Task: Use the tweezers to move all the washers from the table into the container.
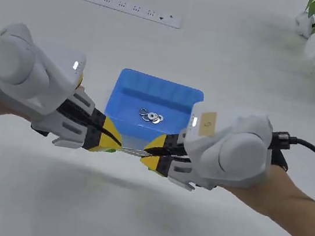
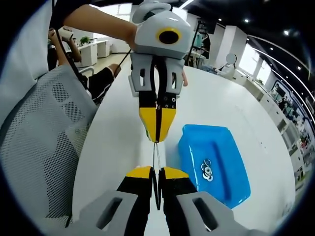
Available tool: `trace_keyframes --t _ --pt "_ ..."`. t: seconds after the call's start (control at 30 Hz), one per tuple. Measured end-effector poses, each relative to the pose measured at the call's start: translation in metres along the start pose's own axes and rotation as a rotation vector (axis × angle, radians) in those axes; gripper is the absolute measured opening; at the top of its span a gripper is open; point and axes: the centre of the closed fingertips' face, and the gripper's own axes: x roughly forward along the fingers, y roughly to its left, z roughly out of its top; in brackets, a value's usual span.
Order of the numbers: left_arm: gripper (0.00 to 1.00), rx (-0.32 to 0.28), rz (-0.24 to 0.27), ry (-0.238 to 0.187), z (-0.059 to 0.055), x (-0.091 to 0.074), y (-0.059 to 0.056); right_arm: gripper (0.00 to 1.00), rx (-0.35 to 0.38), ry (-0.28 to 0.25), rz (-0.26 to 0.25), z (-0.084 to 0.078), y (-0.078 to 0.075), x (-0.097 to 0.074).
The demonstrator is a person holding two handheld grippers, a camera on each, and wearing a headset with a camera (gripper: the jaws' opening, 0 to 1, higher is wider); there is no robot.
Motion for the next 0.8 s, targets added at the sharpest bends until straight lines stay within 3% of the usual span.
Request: trace_keyframes --t 0.17,0.47,0.67,0.8 --pt "0.04 -0.001 -0.015 0.045 -0.014 0.014 0.003 0.08 -0.012 0.025 0.027 -0.012 0.0 0.009" --pt "0.04 -0.01 -0.017 0.091 -0.029 0.023 0.005 0.08 -0.005 0.036 0.052 -0.023 0.001 0.022" --pt "0.04 -0.021 -0.026 0.09 -0.031 0.026 0.005 0.09 0.009 0.042 0.054 -0.031 0.003 0.026" --pt "0.04 -0.019 -0.033 0.094 -0.032 0.029 0.003 0.1 -0.01 0.074 0.066 -0.041 0.005 0.027"
